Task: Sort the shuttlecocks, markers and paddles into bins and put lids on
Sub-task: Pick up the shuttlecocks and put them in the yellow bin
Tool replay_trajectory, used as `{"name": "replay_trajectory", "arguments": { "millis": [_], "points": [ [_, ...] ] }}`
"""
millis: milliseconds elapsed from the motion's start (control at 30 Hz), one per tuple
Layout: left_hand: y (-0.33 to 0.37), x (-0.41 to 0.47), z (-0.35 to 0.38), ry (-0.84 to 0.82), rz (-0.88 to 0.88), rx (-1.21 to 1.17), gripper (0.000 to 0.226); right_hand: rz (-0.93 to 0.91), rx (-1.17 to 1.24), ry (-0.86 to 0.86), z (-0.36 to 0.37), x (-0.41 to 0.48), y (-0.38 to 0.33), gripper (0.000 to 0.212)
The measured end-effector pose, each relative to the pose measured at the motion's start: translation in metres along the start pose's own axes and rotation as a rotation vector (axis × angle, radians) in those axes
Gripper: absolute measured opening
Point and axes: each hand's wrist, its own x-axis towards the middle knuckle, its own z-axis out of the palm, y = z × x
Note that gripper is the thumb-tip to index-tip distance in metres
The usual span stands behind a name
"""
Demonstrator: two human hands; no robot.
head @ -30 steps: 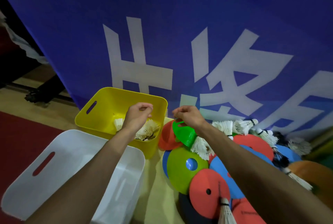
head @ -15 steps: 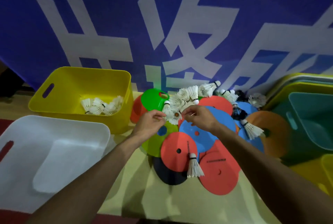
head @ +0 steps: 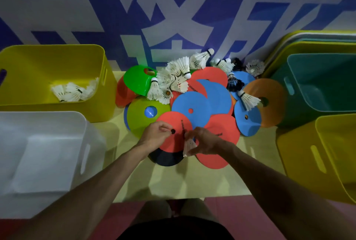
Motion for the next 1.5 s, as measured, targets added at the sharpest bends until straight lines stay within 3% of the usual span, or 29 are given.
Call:
{"name": "replay_trajectory", "arguments": {
  "millis": [133,433,567,1000,1133,1300,1500],
  "points": [
    [-0.006,-0.002,0.006,-0.021,-0.010,-0.010,0.024,-0.013,-0.111,-0.043,0.011,-0.007,0.008,0.062],
    [0.001,0.011,-0.014,0.003,0.014,-0.004,0.017,-0.059,-0.186,0.038,-0.022,-0.004,0.001,0.027],
    [0.012,0.021,-0.026,0.035,0.041,-0.005,0.017,-0.076,-0.197,0.159,-0.040,0.005,-0.008,0.026],
    [0.033,0.071,-0.085,0.207,0.123,-0.108,0.027,0.020,0.122,0.514,-0.113,0.056,-0.048,0.024],
    [0.026,0.093,-0.085,0.263,0.131,0.040,0.034,0.034,0.148,0.552,-0.132,0.081,-0.059,0.023],
    [0.024,0.112,-0.076,0.270,0.139,0.194,0.055,0.118,0.402,0.557,-0.144,0.109,-0.066,0.024],
    [0.020,0.126,-0.068,0.279,0.151,0.162,0.038,0.180,0.562,0.515,-0.146,0.119,-0.063,0.022]
  ]
}}
